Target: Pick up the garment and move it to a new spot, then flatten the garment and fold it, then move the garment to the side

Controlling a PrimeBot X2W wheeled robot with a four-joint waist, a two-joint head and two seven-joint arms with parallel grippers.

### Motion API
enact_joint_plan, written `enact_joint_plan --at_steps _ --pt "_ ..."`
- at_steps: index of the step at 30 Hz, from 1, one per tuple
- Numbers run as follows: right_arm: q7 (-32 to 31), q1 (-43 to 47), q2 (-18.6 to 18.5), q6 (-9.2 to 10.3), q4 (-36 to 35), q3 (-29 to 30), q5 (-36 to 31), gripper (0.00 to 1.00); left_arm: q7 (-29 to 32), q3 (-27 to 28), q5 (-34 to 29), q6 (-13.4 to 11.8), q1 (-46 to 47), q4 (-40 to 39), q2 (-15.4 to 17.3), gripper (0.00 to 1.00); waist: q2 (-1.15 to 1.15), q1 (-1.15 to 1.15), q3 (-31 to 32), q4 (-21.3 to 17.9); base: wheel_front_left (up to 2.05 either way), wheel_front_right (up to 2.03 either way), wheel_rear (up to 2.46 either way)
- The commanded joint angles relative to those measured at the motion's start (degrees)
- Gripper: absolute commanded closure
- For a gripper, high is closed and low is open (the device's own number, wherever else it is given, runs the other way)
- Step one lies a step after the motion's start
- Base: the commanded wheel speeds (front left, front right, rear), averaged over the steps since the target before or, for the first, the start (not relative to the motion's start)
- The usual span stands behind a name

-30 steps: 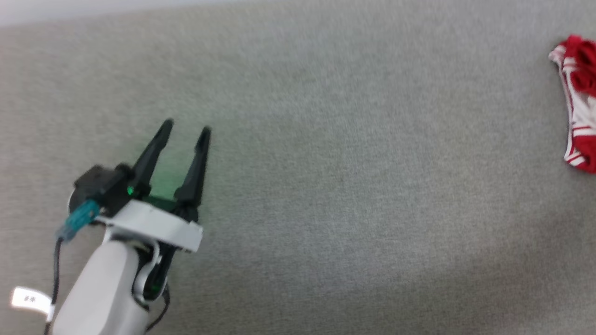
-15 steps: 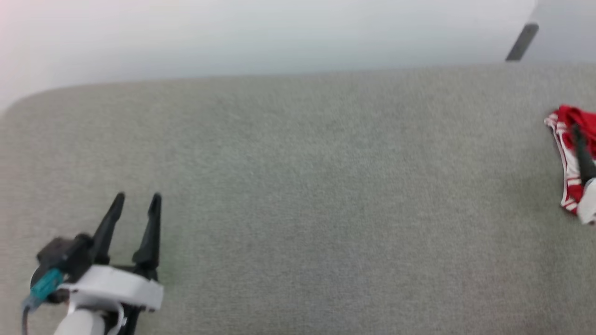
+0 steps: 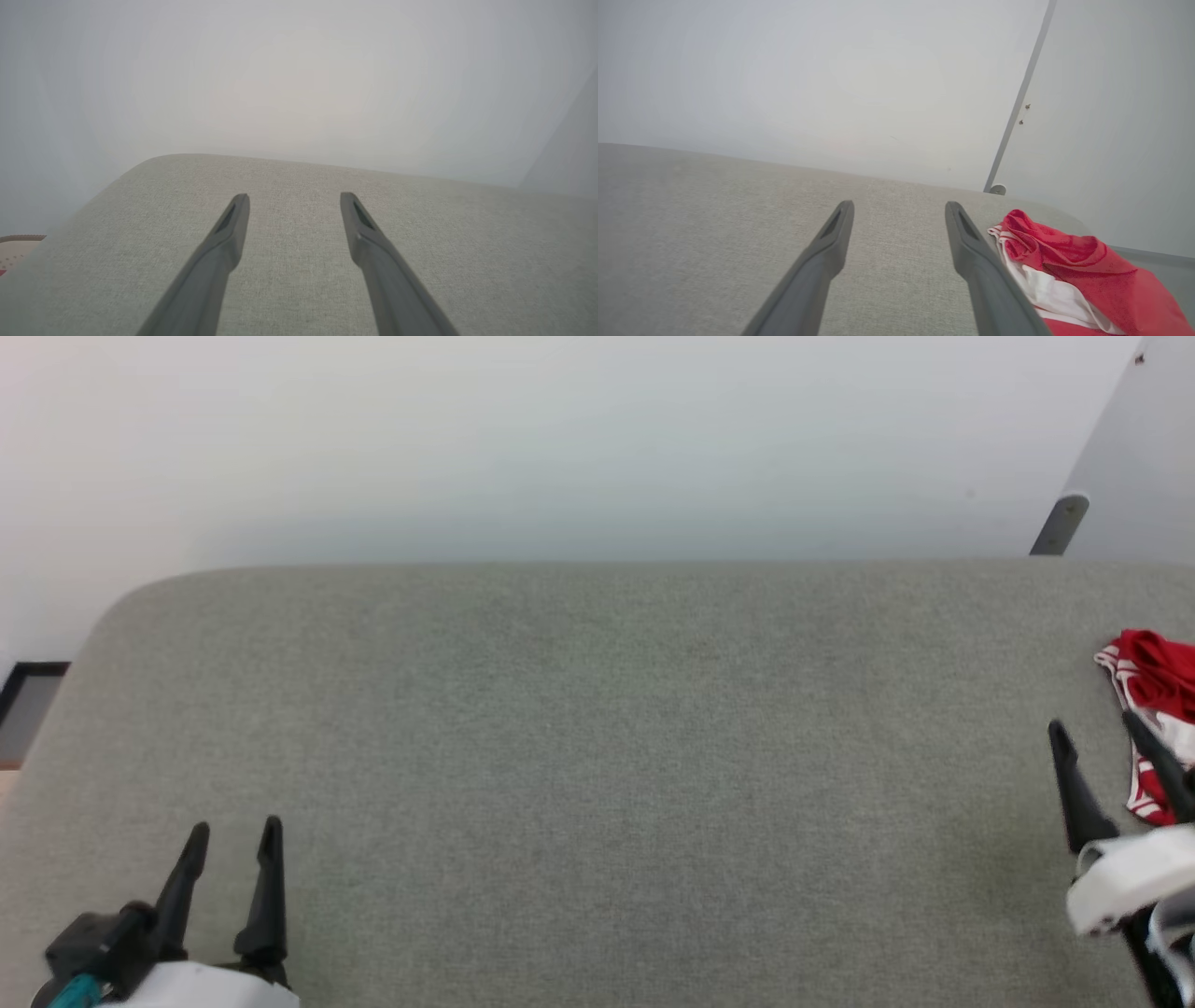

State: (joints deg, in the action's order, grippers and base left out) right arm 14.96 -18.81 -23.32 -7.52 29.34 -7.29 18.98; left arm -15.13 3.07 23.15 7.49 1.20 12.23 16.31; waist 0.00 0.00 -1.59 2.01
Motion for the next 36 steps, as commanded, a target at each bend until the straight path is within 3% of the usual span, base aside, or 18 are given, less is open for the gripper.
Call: enact_joint_plan --at_steps 1,12,19,36 --pt "0.21 3.05 1.5 0.07 -2.22 1.65 -1.09 0.0 0.06 0.73 -0.57 -0.1 -1.03 -0.19 -0.37 0.0 0.0 0.0 1.11 0.63 0.0 0.0 0.0" --pt "0.21 14.54 8.43 0.07 -12.79 8.14 -6.57 0.0 0.06 -0.59 0.01 -0.09 -3.94 -2.65 0.28 0.0 0.0 0.0 2.66 1.51 0.0 0.0 0.0" --pt "0.21 19.01 12.13 0.07 -16.52 8.37 -8.55 0.0 0.06 -2.14 0.82 -0.09 -5.39 -2.96 1.69 0.0 0.0 0.0 2.98 1.14 0.0 0.0 0.0" --pt "0.21 20.98 13.12 0.07 -17.76 7.87 -9.09 0.0 0.06 -2.26 1.26 -0.09 -6.05 -3.8 1.3 0.0 0.0 0.0 3.15 0.87 0.0 0.0 0.0"
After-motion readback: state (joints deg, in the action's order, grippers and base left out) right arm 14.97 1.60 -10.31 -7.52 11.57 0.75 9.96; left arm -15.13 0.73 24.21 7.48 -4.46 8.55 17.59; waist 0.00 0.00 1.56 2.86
